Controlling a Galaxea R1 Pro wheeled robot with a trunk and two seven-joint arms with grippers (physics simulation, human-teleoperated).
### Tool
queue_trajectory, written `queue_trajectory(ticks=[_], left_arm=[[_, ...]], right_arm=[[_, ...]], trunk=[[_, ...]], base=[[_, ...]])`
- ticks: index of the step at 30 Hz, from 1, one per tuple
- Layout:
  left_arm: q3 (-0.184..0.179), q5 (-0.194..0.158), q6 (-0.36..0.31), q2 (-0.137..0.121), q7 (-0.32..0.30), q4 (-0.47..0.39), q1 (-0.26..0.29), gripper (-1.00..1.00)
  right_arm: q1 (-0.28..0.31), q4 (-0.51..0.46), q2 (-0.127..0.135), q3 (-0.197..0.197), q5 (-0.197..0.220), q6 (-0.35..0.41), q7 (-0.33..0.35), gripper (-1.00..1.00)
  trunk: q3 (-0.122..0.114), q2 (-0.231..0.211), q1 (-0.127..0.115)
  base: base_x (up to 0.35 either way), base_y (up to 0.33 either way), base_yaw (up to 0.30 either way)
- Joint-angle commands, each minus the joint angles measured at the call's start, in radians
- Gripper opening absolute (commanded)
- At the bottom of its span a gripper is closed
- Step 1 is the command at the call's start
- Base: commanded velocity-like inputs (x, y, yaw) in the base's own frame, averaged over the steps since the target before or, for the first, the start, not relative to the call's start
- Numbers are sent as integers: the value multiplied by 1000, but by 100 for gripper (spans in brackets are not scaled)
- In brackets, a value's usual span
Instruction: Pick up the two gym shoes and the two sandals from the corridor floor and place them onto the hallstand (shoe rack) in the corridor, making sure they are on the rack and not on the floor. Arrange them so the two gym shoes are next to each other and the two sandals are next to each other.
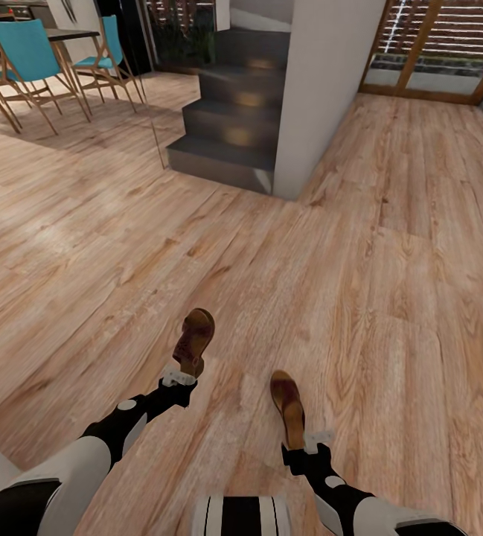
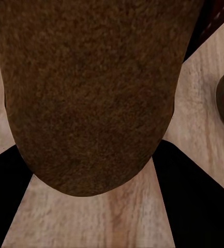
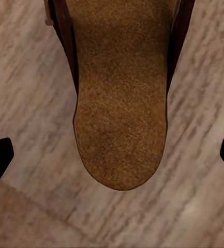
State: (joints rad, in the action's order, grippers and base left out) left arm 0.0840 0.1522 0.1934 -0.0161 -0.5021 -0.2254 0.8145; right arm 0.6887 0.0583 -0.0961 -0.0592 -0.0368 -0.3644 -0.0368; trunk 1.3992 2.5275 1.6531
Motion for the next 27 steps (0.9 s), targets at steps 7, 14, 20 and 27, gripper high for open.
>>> queue_trajectory(ticks=[7, 14, 20, 27], left_arm=[[0, 0, 0, 1, -1, 0, 0, -100], [0, 0, 0, 1, -1, 0, 0, -100], [0, 0, 0, 1, -1, 0, 0, -100], [0, 0, 0, 1, -1, 0, 0, -100]], right_arm=[[0, 0, 0, 1, 0, -1, 0, 100], [0, 0, 1, 1, 0, -1, 0, 100], [0, 0, 1, 1, 0, -1, 0, 100], [0, 0, 1, 0, 0, -1, 0, 100]], trunk=[[2, 0, 0], [2, 0, 0], [3, 0, 0], [8, 0, 0]], base=[[117, 0, 0], [25, 0, 0], [5, 0, 0], [1, 0, 0]])
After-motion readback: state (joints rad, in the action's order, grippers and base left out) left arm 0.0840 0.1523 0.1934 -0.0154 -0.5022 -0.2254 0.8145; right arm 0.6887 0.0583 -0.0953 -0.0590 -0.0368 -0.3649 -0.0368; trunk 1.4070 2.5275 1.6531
